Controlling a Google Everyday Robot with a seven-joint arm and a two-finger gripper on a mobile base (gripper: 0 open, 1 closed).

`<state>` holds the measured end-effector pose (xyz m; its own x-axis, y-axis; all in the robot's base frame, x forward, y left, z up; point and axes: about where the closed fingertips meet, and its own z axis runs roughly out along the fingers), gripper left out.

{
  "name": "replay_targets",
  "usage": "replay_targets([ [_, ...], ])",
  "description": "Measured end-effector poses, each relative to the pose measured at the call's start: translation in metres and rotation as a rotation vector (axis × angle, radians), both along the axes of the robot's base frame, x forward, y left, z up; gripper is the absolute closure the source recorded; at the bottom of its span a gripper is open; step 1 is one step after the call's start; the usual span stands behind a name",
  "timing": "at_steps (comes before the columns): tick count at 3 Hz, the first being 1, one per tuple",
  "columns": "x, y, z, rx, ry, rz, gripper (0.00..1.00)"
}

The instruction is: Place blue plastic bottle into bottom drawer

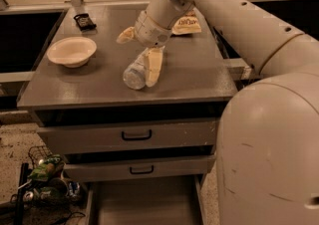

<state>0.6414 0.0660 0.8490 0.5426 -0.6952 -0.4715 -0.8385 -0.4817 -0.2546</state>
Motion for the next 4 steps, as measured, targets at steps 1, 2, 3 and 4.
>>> replay_targets([
  [1,0.0,0.0,0.0,0.0,0.0,0.0,0.0],
  [2,0.0,0.0,0.0,0.0,0.0,0.0,0.18],
  [3,0.0,0.0001,-0.0001,0.0,0.0,0.0,0.49],
  [4,0.0,0.0001,-0.0001,0.0,0.0,0.0,0.72],
])
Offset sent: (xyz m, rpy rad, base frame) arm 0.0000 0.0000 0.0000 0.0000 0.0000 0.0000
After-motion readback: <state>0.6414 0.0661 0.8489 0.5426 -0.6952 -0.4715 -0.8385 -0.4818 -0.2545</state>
